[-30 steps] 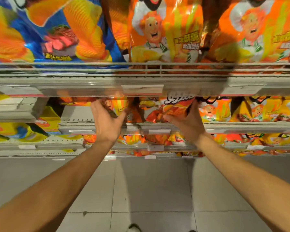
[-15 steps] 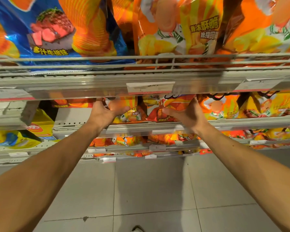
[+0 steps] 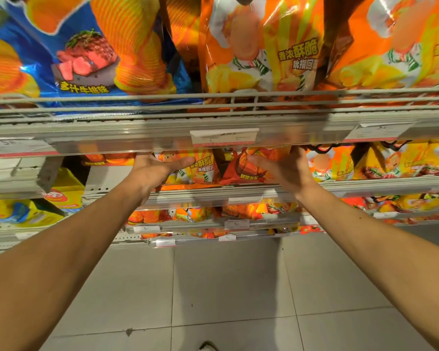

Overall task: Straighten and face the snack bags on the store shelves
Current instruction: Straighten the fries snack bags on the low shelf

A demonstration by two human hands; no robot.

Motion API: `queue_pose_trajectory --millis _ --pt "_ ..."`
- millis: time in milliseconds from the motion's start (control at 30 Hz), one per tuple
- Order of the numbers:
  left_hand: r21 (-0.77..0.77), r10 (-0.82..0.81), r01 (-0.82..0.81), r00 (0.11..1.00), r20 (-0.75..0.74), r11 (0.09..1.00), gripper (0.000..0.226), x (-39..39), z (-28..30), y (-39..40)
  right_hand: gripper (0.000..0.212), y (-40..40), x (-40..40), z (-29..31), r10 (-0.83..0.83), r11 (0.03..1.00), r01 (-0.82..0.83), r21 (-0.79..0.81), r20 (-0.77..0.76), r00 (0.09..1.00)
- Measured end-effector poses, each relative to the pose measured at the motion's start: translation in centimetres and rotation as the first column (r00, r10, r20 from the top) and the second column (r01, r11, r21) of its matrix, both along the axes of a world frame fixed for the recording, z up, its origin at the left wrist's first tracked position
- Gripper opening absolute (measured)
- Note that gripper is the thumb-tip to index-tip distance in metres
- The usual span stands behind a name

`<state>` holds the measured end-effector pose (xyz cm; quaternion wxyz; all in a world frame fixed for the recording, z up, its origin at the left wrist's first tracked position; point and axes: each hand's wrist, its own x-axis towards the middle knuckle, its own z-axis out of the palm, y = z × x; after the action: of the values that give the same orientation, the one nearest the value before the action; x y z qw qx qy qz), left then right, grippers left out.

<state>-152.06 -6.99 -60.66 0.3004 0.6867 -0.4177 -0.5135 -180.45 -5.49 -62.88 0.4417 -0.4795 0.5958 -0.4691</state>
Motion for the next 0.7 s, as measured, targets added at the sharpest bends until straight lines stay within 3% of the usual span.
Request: queue_pose_trajectory --millis 100,233,400,567,633,700 --pt "-0.026 0.018 -0.019 0.999 -0.030 0.999 0.055 0.0 0.8 0.6 0.048 1.1 0.3 1.0 -0.002 0.999 -0.002 -0.044 -0.099 0.995" --pt "-0.164 -0.039 0.038 0.999 -0.006 0.986 0.046 0.5 1.6 2.7 0.055 2.7 -0.2 1.1 0.019 0.999 -0.016 0.040 -0.080 0.997" --pt "-0.202 -0.105 0.111 0.994 0.040 0.973 0.083 0.1 1.2 6.4 0.056 6.3 -2.2 0.1 -0.082 0.977 0.064 0.204 0.082 0.993" --pt "-0.248 -0.155 0.149 0.988 -0.003 0.957 0.067 -4.0 0.2 8.0 0.042 11.7 -5.7 -1.0 -0.194 0.957 0.186 0.224 0.010 0.981" --pt "-0.278 -0.207 0.174 0.974 -0.094 0.945 0.060 -5.9 0.1 7.5 0.036 13.3 -7.5 -1.7 -0.247 0.942 0.238 0.237 0.010 0.969" --pt "-0.237 -0.187 0.115 0.932 -0.311 0.965 0.051 -7.9 0.6 6.6 0.034 14.5 -8.9 -2.2 -0.277 0.932 0.264 0.246 0.018 0.961"
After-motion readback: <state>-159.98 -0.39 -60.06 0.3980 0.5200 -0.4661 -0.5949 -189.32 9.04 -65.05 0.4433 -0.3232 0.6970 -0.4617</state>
